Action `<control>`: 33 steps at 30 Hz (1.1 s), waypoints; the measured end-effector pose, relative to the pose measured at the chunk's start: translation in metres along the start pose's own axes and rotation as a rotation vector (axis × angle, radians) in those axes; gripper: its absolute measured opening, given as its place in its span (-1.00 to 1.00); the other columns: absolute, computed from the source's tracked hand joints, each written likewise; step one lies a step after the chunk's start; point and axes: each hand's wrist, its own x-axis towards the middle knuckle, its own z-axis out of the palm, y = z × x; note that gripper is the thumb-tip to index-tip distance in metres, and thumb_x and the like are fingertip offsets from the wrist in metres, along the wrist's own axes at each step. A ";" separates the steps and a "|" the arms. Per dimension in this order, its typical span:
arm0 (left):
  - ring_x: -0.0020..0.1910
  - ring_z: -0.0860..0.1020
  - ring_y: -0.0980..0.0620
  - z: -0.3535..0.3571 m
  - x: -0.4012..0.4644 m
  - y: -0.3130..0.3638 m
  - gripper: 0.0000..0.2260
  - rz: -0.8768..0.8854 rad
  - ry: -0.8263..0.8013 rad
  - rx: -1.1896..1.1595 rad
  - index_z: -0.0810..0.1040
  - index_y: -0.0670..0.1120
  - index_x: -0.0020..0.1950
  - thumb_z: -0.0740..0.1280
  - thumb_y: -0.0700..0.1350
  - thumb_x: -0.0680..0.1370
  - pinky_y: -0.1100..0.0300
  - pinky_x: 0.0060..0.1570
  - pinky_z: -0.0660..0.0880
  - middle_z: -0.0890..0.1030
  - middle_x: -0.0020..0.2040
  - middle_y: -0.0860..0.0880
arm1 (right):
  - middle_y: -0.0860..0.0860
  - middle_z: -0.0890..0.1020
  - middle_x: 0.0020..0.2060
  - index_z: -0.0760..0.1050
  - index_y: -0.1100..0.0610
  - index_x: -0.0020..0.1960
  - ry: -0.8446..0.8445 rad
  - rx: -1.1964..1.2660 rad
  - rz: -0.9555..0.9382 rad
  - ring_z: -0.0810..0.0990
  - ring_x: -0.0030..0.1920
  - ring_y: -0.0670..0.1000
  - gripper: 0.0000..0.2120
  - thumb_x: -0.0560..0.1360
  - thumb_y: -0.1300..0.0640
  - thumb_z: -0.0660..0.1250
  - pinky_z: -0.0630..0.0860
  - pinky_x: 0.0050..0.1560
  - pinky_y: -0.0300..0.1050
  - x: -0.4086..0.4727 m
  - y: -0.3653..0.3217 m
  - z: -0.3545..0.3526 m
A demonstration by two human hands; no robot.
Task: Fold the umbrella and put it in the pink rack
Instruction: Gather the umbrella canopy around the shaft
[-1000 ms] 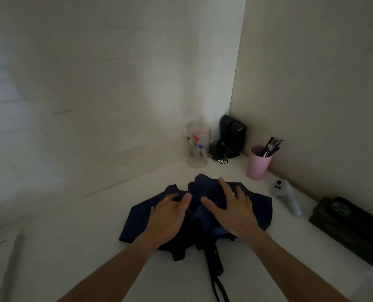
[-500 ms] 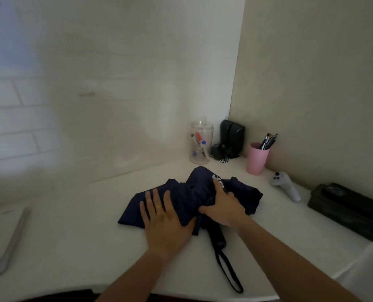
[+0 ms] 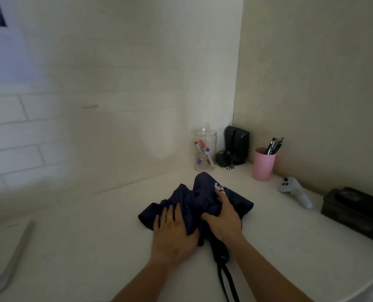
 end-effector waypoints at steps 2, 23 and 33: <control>0.62 0.30 -0.11 0.000 0.003 -0.005 -0.28 -0.003 -0.006 -0.179 0.22 0.03 0.66 0.18 0.34 0.57 -0.13 0.63 0.17 0.38 0.63 -0.07 | 0.04 0.52 0.44 0.30 0.02 0.59 -0.006 0.101 -0.008 0.52 0.31 0.05 -0.23 0.45 0.24 0.50 0.38 0.20 -0.21 0.000 0.007 0.002; 0.06 0.75 0.09 -0.166 -0.004 0.057 -0.56 0.121 0.317 -1.370 0.64 0.01 0.29 0.64 -0.16 0.45 0.15 0.04 0.71 0.77 0.12 0.05 | -0.20 0.41 0.46 0.08 -0.21 0.63 0.019 0.469 -0.422 0.42 0.42 -0.30 0.17 0.20 -0.08 0.68 0.51 0.32 -0.23 -0.045 -0.097 -0.081; 0.05 0.76 -0.06 -0.123 -0.015 0.050 -0.75 0.016 0.255 -1.398 0.67 -0.08 0.24 0.50 -0.10 0.58 0.09 -0.02 0.71 0.79 0.06 -0.03 | -0.02 0.74 0.17 0.49 0.06 0.36 -0.091 0.507 -0.219 0.74 0.14 -0.02 -0.29 0.29 0.26 0.70 0.70 0.02 -0.17 -0.040 -0.069 -0.036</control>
